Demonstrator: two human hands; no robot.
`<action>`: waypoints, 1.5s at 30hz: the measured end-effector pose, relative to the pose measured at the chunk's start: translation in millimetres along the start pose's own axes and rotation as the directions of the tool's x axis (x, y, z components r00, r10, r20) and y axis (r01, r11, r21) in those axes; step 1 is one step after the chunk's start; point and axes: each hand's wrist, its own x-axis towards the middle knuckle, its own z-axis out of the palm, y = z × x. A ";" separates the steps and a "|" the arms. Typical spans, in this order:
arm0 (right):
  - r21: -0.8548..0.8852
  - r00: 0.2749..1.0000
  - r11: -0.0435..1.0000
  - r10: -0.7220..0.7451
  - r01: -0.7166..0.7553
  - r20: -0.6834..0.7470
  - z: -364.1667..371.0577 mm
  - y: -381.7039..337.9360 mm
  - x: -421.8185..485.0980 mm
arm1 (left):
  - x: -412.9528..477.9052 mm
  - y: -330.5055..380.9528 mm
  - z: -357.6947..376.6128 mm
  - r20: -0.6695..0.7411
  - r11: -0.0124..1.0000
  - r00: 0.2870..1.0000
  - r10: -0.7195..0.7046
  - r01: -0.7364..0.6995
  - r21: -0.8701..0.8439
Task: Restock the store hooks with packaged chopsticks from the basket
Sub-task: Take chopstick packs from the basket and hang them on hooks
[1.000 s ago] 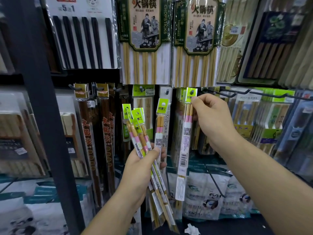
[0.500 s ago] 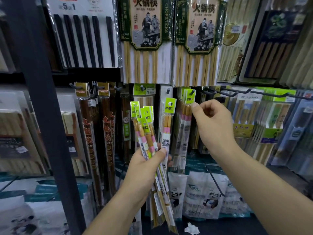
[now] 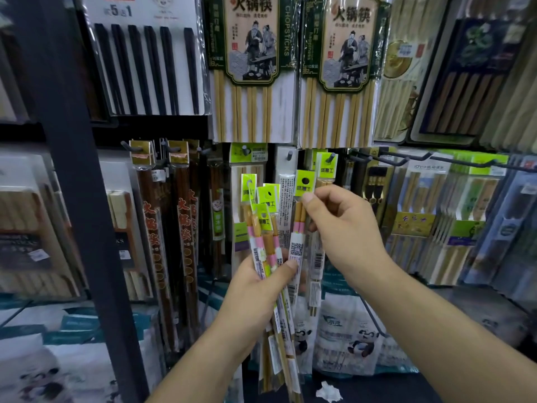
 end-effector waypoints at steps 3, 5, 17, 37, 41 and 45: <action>0.074 0.995 0.996 0.062 -0.057 -0.076 -6.3 -5.5 8.2 | 1.8 -0.1 -4.1 -0.029 1.000 0.999 -0.013 0.014 0.021; 0.071 0.990 0.996 0.069 -0.060 -0.122 -11.6 -8.4 16.7 | 3.0 -1.1 -7.6 -0.040 0.999 0.999 -0.023 0.025 0.028; 0.031 0.976 0.997 0.079 -0.074 -0.204 -19.2 -3.4 34.1 | 0.2 7.3 -9.1 0.041 0.992 0.998 -0.037 0.041 -0.117; -0.072 0.993 0.995 0.062 -0.069 -0.097 -7.1 4.3 -2.3 | 1.1 2.2 -9.8 0.157 0.994 0.985 0.069 -0.055 -0.094; -0.018 0.991 0.996 0.088 -0.087 0.102 4.2 -0.1 -11.6 | -0.5 3.7 -7.1 0.196 0.995 0.976 0.089 -0.077 -0.066; -0.006 0.993 0.997 0.076 -0.075 0.093 4.1 0.7 -11.1 | 0.6 1.5 -7.3 0.209 0.993 0.971 0.111 -0.099 -0.065</action>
